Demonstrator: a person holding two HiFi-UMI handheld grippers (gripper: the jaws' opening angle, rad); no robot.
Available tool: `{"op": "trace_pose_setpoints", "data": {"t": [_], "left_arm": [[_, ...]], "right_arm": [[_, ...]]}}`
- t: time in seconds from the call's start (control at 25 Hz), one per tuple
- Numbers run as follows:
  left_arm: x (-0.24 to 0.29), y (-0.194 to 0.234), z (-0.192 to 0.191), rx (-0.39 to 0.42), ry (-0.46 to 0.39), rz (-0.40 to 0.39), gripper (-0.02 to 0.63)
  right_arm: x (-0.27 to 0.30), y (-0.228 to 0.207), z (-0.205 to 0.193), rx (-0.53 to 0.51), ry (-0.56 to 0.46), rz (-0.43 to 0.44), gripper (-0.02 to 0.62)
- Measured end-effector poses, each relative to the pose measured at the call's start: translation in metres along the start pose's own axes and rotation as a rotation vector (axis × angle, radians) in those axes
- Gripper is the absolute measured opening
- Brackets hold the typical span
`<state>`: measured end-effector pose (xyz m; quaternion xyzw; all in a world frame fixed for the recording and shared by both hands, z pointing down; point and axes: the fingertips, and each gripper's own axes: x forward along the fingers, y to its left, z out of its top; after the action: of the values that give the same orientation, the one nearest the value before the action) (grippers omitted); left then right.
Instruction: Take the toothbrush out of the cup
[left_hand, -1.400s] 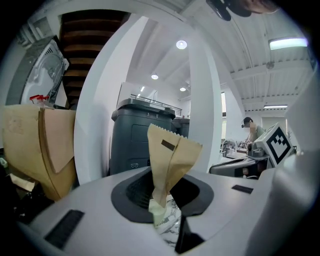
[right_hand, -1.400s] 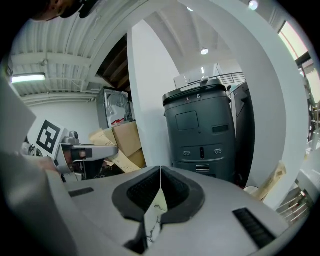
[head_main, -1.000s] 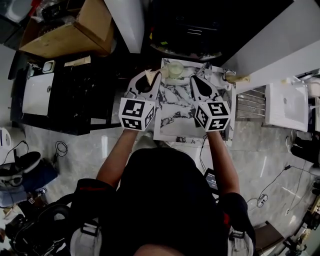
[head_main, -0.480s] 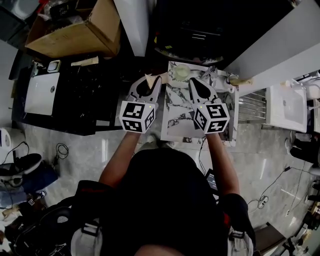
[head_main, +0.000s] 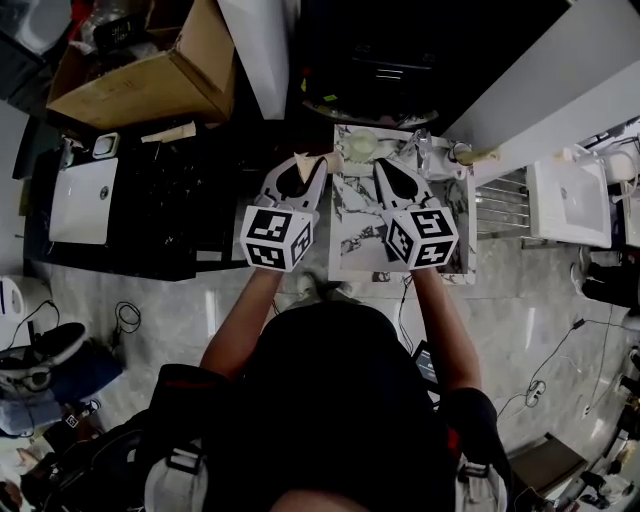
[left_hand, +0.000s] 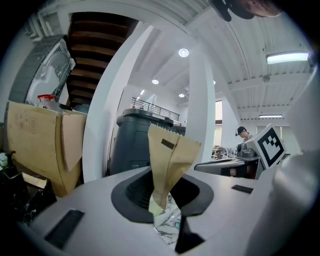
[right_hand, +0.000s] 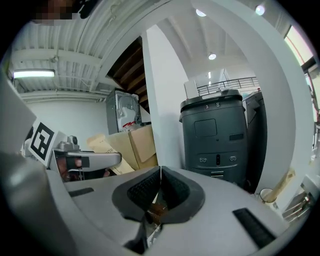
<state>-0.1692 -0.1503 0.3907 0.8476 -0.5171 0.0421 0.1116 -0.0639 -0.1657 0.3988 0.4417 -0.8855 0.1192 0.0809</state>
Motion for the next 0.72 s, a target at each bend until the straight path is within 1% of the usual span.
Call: {"op": "trace_pose_setpoints", "data": {"t": [0.32, 0.52, 0.72], "left_arm": [[-0.009, -0.008, 0.000, 0.011, 0.001, -0.053, 0.083], [-0.013, -0.012, 0.001, 0.009, -0.024, -0.083, 0.083], [-0.006, -0.023, 0.003, 0.063, -0.024, -0.097, 0.083]], "right_arm": [[-0.013, 0.014, 0.000, -0.007, -0.007, -0.023, 0.035], [-0.019, 0.012, -0.001, -0.013, -0.022, -0.055, 0.035], [-0.024, 0.004, 0.004, -0.022, -0.042, -0.064, 0.035]]}}
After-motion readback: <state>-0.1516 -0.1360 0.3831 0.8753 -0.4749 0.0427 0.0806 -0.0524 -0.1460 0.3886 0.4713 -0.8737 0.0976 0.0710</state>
